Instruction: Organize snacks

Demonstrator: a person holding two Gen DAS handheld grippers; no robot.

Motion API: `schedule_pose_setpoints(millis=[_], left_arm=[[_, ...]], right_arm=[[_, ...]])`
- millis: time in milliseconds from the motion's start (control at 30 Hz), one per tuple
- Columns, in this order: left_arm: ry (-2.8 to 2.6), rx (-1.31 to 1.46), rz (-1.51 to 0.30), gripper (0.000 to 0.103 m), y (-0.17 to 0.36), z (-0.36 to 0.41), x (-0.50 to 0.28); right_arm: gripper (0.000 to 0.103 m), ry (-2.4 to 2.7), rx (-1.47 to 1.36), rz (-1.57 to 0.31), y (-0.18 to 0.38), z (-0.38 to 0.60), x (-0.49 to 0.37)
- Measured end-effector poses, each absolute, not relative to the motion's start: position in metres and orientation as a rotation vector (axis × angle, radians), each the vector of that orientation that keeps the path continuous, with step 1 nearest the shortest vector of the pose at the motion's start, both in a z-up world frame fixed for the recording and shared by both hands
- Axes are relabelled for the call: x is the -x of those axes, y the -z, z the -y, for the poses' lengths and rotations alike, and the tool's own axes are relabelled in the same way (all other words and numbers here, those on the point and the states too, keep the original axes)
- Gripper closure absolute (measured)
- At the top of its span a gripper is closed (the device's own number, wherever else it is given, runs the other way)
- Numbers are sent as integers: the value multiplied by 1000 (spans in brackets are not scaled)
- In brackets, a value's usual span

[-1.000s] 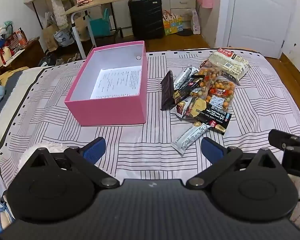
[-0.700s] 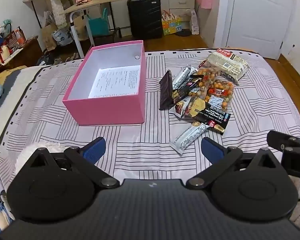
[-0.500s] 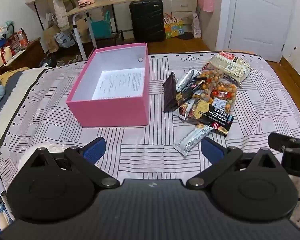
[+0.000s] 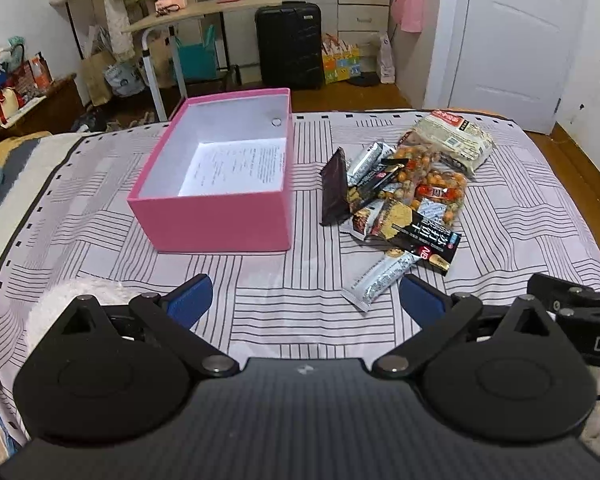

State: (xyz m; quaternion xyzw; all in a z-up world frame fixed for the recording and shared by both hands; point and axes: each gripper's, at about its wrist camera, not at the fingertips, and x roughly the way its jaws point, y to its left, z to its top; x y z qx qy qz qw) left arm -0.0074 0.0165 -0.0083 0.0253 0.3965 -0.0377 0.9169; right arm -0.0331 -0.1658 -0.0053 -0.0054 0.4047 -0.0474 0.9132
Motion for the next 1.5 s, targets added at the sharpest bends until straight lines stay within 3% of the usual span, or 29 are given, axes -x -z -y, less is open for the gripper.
schedule_pose_setpoints(millis=[1500], left_arm=[[146, -71, -724, 1, 5, -13, 17]], right_arm=[[2, 69, 20, -814, 9, 169, 32]])
